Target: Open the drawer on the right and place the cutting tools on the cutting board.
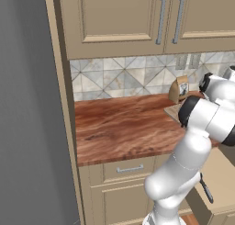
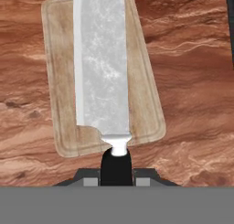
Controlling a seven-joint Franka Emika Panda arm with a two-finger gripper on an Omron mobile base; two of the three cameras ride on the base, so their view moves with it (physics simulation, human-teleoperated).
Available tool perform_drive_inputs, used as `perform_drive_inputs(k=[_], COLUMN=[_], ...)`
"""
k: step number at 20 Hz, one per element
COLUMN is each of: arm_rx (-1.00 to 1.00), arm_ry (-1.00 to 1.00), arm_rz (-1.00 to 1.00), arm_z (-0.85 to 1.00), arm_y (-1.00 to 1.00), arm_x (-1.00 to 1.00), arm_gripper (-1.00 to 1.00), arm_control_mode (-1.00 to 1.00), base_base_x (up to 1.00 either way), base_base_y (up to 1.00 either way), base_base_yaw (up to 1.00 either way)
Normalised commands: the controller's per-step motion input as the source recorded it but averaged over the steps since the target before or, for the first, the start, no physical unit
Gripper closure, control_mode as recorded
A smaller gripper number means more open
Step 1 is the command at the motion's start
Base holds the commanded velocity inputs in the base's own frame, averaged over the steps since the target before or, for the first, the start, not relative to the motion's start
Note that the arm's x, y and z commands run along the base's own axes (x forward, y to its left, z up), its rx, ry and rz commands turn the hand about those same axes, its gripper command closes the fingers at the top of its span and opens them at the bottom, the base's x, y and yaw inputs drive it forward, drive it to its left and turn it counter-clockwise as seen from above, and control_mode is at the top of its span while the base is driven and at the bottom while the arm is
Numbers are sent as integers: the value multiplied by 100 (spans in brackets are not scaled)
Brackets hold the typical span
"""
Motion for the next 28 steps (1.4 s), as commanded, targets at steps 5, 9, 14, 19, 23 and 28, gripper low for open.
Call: perform_drive_inputs(k=[5,9,14,19,23,28], arm_rx=[-14,-13,-7,-1,0,0], arm_ry=[-10,-3,1,0,0,0], arm_rz=[0,0,0,0,0,0], arm_z=[-12,-14,-2,-14,-17,-17], arm_y=[33,13,8,4,3,6], arm_x=[45,10,0,0,0,0], arm_gripper=[100,100,100,100,100,100], arm_control_mode=[-100,-100,-100,-100,-100,-100], base_base_x=[0,0,0,0,0,0], base_base_y=[0,0,0,0,0,0], base_base_yaw=[0,0,0,0,0,0])
